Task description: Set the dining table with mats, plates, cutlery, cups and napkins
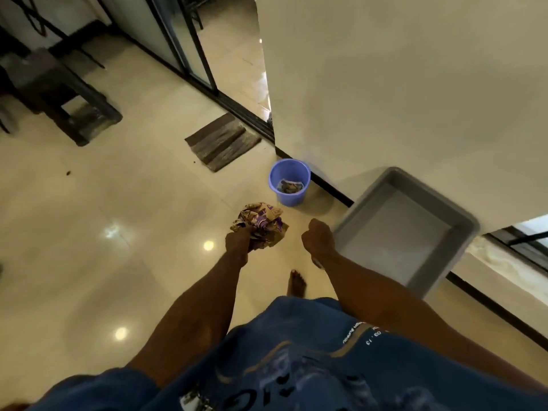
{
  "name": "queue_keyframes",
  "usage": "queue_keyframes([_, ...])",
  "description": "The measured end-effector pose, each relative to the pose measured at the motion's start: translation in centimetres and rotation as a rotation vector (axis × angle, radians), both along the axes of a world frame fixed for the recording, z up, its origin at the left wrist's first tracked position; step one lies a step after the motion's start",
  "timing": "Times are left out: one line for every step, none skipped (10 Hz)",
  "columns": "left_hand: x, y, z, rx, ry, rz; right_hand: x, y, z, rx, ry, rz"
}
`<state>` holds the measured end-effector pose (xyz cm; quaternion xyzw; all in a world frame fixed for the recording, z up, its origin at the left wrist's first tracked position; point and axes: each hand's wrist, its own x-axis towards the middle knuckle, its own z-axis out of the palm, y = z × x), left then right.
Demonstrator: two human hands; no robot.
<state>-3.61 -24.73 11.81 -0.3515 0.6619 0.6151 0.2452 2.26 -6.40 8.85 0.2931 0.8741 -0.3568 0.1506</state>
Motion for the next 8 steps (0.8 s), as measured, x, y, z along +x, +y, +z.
queue_keyframes([-5.5, 1.3, -0.2, 0.002, -0.01, -0.015, -5.0, 1.2, 0.5, 0.021, 0.022, -0.04])
queue_keyframes([-10.7, 3.0, -1.1, 0.012, -0.045, -0.078, -9.4, 2.3, 0.4, 0.027, -0.011, -0.102])
queue_keyframes([-15.1, 4.7, -2.7, -0.022, -0.085, -0.217, -12.6, 2.9, -0.4, 0.004, -0.048, -0.198])
queue_keyframes([-19.1, 6.4, -2.0, -0.071, -0.1, -0.342, -15.6, 3.1, -1.0, -0.03, -0.103, -0.319])
queue_keyframes([-23.5, 7.9, -2.0, 0.002, -0.11, -0.439, -18.4, 3.1, -2.0, -0.048, -0.119, -0.456])
queue_keyframes([-29.1, 8.6, -4.9, -0.023, -0.126, -0.538, -20.9, 2.3, -2.1, -0.067, -0.158, -0.6])
queue_keyframes([-33.8, 9.4, -6.7, -0.037, -0.188, -0.652, -23.8, 1.2, -2.6, -0.079, -0.181, -0.689])
queue_keyframes([-36.5, 9.6, -6.1, -0.132, -0.192, -0.743, -26.0, 0.1, -3.8, -0.038, -0.19, -0.737])
